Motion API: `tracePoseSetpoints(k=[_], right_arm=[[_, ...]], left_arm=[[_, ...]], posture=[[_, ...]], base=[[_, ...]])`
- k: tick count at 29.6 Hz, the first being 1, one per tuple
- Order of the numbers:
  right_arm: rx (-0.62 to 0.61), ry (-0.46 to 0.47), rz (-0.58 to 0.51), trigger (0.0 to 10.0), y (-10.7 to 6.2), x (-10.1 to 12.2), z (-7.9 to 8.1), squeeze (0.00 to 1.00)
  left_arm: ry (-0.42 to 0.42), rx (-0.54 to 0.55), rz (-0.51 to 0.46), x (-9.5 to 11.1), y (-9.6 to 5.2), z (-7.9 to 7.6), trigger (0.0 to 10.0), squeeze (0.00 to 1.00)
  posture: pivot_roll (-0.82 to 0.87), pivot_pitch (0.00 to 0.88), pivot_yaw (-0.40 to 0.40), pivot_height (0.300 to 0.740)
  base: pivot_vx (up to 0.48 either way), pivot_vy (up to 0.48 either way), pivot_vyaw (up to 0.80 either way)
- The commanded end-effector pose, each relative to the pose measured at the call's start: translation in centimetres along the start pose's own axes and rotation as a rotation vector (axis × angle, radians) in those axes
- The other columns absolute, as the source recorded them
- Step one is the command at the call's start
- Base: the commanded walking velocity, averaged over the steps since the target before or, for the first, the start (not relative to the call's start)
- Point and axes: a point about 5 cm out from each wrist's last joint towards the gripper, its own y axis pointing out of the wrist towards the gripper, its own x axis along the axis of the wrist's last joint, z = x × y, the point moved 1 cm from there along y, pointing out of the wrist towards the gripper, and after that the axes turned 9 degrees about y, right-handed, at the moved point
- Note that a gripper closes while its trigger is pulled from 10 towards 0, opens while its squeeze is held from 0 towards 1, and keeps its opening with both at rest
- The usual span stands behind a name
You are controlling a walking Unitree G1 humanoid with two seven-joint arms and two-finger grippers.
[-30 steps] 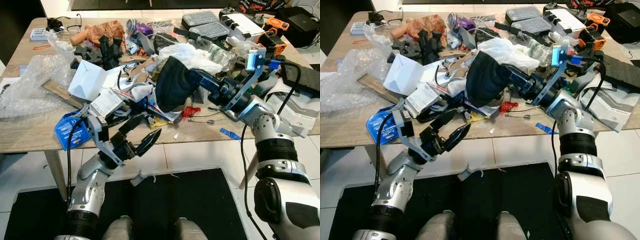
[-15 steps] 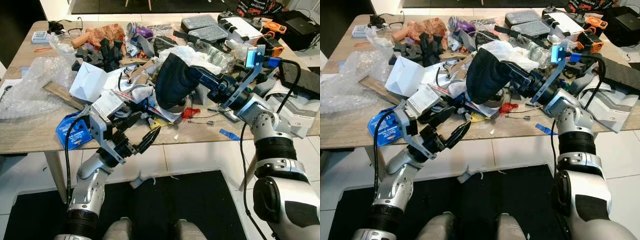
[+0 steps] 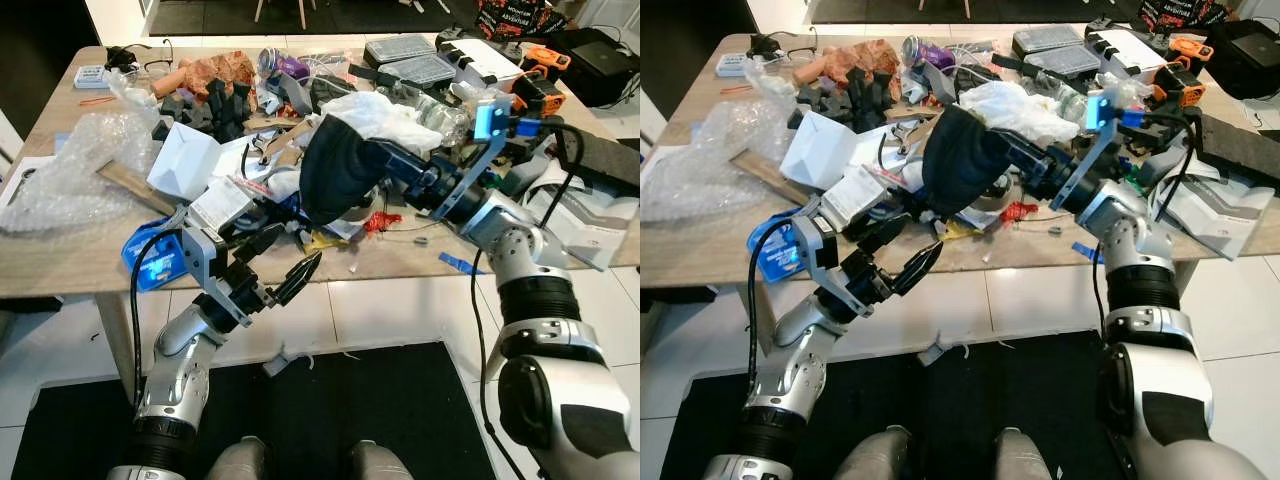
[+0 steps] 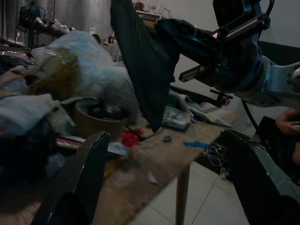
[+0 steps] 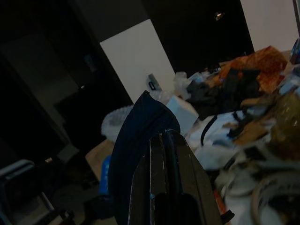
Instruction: Picking trash to rubbish bin
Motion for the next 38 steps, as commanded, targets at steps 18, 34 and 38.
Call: tracePoseSetpoints(k=[18, 34, 38], right_arm=[[-0.026, -0.035, 0.012, 10.0, 0.05, -0.55, -0.17, 0.00], [-0.030, -0.052, -0.005, 10.0, -0.25, -0.49, -0.38, 0.00], [-0.027, -0.053, -0.006, 10.0, -0.24, -0.52, -0.37, 0.00]], left_arm=[[-0.010, -0.007, 0.047, -0.59, -0.24, -0.03, 10.0, 0.00], [-0.045, -0.035, 0.022, -0.41, -0.16, -0.03, 10.0, 0.00], [-0.042, -0.043, 0.027, -0.41, -0.15, -0.02, 10.0, 0.00]], posture=[[0.02, 0.057, -0.023, 0.740], [0.02, 0.058, -0.021, 0.740], [0.02, 0.058, -0.020, 0.740]], base=[[-0.302, 0.000, 0.00], [-0.112, 0.000, 0.29], [0.000, 0.000, 0.74]])
